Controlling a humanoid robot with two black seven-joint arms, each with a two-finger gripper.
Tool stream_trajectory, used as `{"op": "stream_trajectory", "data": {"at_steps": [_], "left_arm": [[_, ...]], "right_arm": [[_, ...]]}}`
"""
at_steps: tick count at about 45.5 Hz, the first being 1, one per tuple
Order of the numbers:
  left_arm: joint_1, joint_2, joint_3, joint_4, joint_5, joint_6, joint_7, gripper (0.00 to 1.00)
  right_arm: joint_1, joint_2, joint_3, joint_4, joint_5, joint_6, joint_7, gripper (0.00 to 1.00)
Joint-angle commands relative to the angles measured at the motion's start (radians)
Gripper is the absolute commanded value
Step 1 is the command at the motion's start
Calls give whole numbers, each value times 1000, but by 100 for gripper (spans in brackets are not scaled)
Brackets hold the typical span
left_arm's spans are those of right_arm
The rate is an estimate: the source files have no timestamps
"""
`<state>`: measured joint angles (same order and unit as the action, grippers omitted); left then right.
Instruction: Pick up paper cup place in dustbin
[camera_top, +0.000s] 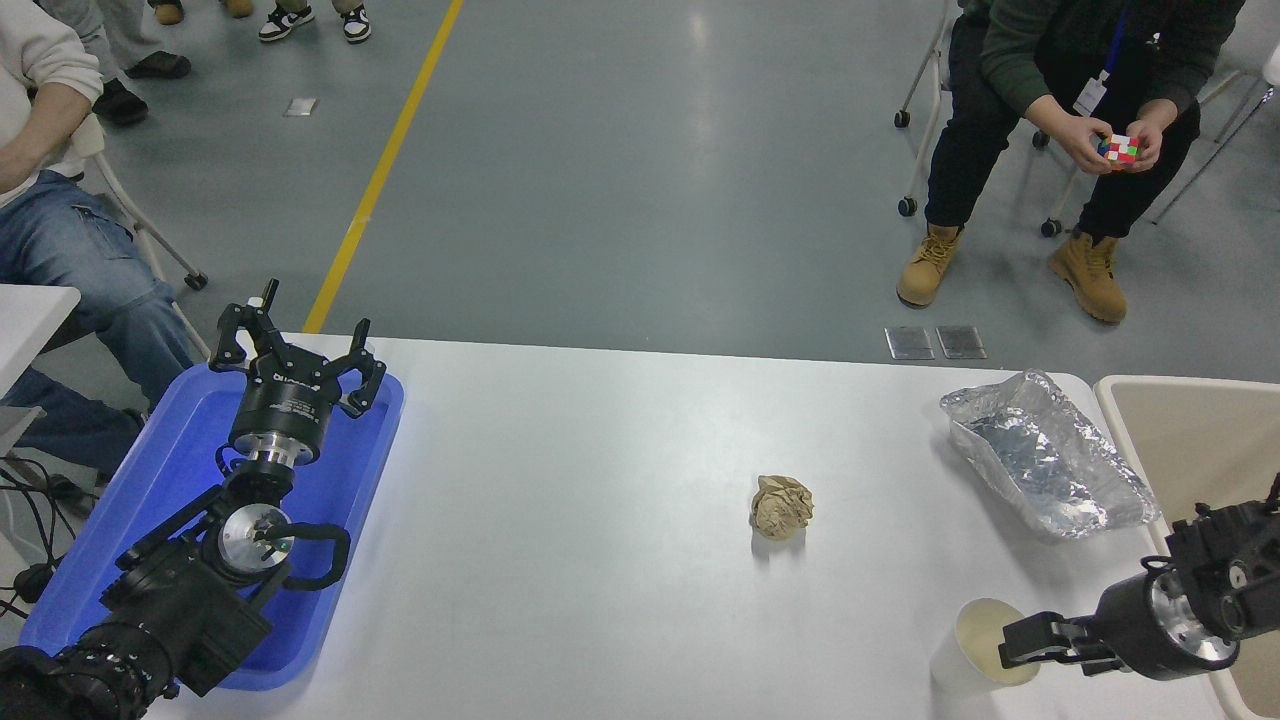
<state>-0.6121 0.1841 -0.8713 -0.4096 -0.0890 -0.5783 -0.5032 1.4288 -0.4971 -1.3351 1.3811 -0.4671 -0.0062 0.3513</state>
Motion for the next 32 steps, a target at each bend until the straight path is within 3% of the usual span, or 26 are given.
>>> {"op": "stream_trajectory", "data": {"at_steps": [1,6,23,32], "left_arm": [[0,0,0,0,0,0,0,100],[0,0,0,0,0,0,0,100],[0,0,0,0,0,0,2,100],[0,0,0,-2,0,0,0,100]], "right_arm": [[-11,15,-6,-5,-8,-38,2,24],[-8,14,-7,-5,-10,-44,5,0],[25,11,-7,1,-10,-61,15,0],[117,8,-21,29,-8,-60,46,0]]}}
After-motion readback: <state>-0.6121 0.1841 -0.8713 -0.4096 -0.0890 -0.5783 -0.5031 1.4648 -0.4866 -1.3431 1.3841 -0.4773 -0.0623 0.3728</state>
